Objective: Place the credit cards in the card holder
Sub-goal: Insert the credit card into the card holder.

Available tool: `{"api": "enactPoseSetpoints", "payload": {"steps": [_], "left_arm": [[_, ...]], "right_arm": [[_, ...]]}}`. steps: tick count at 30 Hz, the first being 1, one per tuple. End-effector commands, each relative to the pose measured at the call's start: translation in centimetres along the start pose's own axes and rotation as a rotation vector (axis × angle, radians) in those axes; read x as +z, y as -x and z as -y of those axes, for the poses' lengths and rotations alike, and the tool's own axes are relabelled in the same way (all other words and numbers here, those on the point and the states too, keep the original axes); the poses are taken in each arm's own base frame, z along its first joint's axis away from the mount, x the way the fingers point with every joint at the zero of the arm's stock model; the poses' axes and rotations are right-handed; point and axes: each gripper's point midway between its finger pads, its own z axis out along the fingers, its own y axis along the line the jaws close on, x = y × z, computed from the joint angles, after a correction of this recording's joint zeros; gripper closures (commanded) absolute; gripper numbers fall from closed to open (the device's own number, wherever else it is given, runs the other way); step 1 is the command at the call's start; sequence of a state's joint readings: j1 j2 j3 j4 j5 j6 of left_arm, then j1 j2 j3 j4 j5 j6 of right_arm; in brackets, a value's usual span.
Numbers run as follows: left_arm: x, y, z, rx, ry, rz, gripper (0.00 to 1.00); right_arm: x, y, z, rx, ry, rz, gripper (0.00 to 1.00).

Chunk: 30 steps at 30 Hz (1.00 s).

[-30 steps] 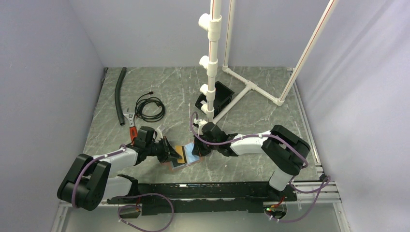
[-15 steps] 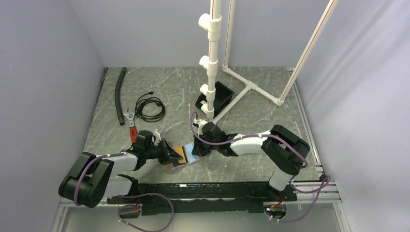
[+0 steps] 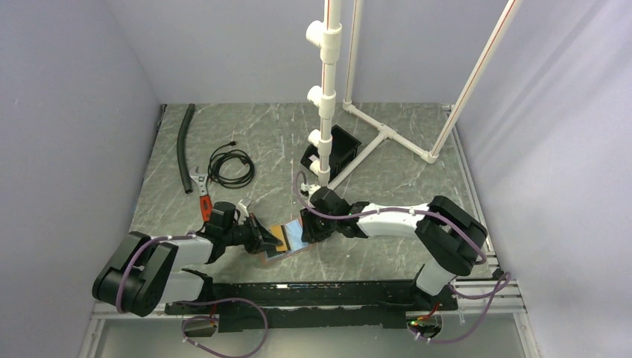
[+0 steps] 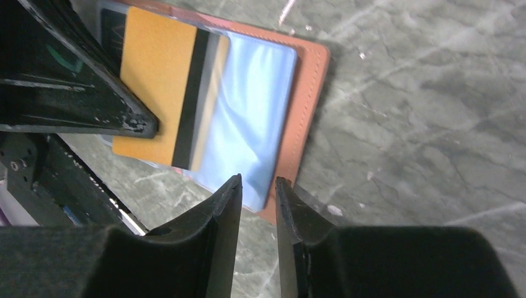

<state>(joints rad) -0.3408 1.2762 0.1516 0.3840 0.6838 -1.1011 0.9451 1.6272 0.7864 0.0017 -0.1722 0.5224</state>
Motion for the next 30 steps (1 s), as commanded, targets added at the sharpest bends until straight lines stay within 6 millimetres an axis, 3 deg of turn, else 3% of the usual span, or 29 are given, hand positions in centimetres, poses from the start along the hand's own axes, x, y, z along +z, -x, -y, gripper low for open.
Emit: {"api": "enactPoseSetpoints", "payload": {"steps": [1, 5, 12, 20, 22, 28, 30], "left_arm": [[0.3, 0.7, -0.1, 0.012, -0.001, 0.028, 1.0], [0.5, 0.5, -0.1, 0.007, -0.007, 0.013, 1.0], [1.2, 0.1, 0.6, 0.022, -0.022, -0.008, 1.0], [2.3, 0.4, 0.9, 0.042, 0.005, -0.011, 1.0], [2.3, 0.6, 0.6, 0.03, 0.033, -0.004, 0.93], [0.8, 0.5, -0.6, 0.011, 0.164, 0.029, 0.55], [-0.1, 0.6, -0.7, 0.033, 0.207, 0.05, 0.48]], "right_arm": [[-1.1, 0.0, 0.7, -0.004, -0.054, -0.021, 0.69], [-0.1, -0.5, 0.1, 0.028, 0.016, -0.034, 0.66], [1.4, -1.4, -0.5, 0.074, 0.082, -0.054, 0.83], [1.4, -1.7, 0.0, 0.08, 0.072, -0.057, 0.85], [1.3, -1.7, 0.1, 0.076, 0.066, -0.057, 0.85], [1.1, -1.5, 0.2, 0.065, 0.062, -0.055, 0.86], [1.2, -1.5, 0.2, 0.061, 0.062, -0.055, 0.87]]}}
